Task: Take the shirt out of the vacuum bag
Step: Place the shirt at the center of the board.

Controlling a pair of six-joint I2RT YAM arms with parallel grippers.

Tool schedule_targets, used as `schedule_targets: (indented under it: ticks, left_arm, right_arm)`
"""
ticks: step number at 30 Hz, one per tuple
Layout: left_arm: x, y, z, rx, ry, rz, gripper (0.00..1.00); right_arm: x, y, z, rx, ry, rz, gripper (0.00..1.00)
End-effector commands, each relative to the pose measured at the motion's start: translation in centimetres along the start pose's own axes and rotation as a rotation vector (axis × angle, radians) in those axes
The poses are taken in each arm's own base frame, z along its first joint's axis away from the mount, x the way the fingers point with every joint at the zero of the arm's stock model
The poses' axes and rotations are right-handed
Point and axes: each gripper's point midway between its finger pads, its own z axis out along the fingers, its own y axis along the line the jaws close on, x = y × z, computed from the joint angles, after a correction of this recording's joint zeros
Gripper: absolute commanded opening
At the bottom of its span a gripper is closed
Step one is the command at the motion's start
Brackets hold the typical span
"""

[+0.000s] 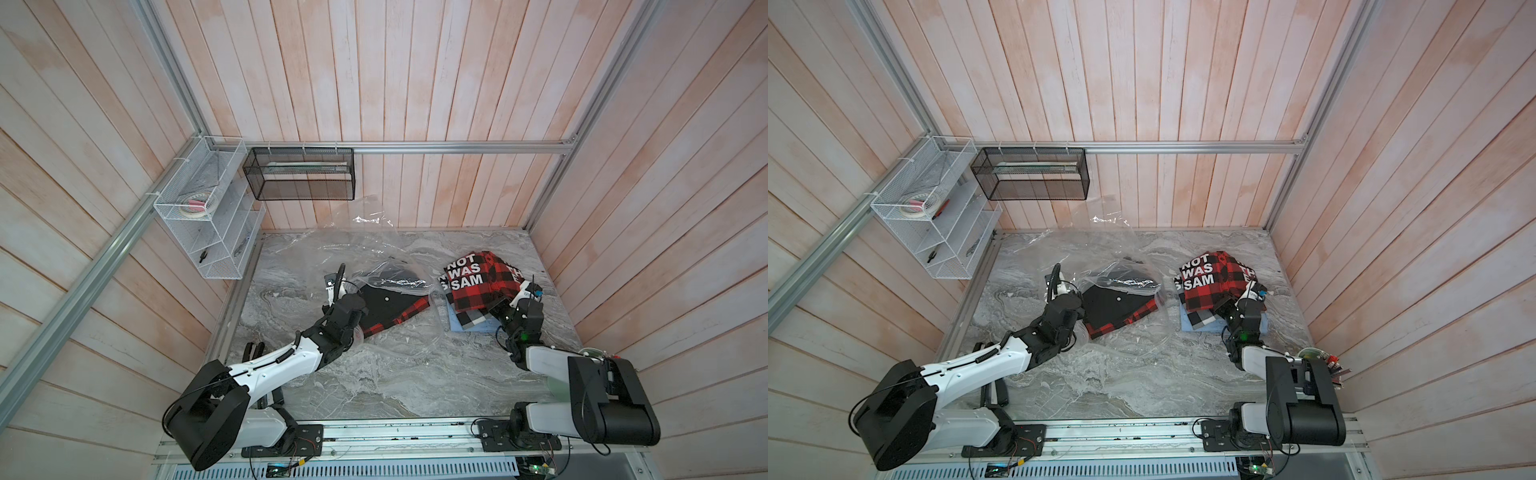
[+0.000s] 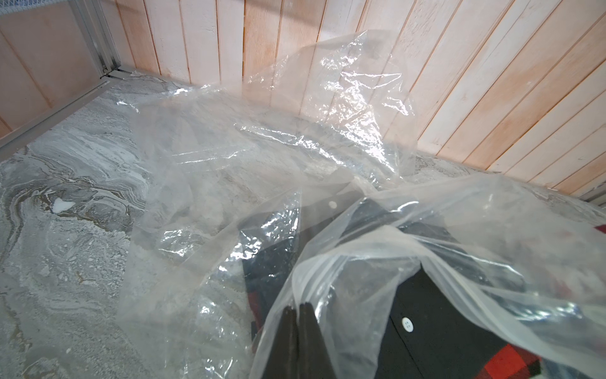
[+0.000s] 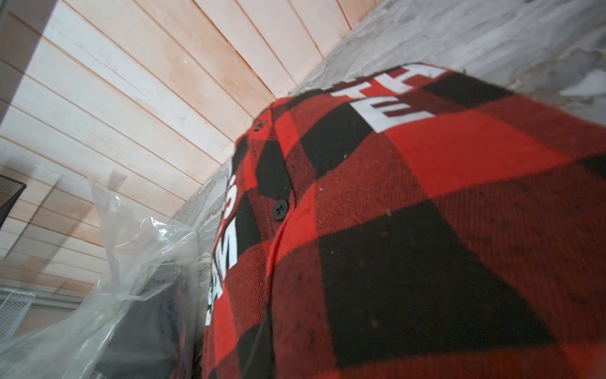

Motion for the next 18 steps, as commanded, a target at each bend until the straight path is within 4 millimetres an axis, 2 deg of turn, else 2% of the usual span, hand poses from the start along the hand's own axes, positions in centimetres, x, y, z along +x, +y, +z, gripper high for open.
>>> schedule_targets:
  ticks: [1, 5, 8, 11, 13, 15, 18]
  left_arm:
    - [0.3, 0.6, -0.2, -0.004, 0.007, -0.009, 0.00]
    - [-0.3, 0.7, -0.6, -0.003, -0.005, 0.001, 0.00]
    - [-1.1, 0.8, -0.9, -0.010, -0.022, 0.015, 0.00]
    - [-1.9, 0.8, -1.2, -0.013, -0.040, 0.026, 0.00]
    - [-2.2, 0.8, -1.3, -0.014, -0.044, 0.032, 0.00]
    - [-2.1, 0.7, -1.3, -0.016, -0.041, 0.035, 0.00]
    - [-1.7, 0.8, -1.1, -0.020, -0.027, 0.041, 0.00]
  right_arm:
    - [-1.0, -0.2, -1.3, 0.010, -0.078, 0.060, 0.00]
    - [-1.0, -0.5, -2.4, 0.024, -0.089, 0.090, 0.00]
    - [-1.9, 0.3, -3.1, 0.016, -0.100, 0.093, 0.00]
    - [-3.6, 2.1, -4.4, -0.026, -0.138, 0.077, 0.00]
    - [-4.2, 1.9, -4.7, 0.010, -0.151, 0.050, 0.00]
    - [-3.5, 1.0, -4.6, 0.044, -0.128, 0.042, 0.00]
    - [-0.8, -0.9, -4.2, 0.082, -0.053, 0.071, 0.00]
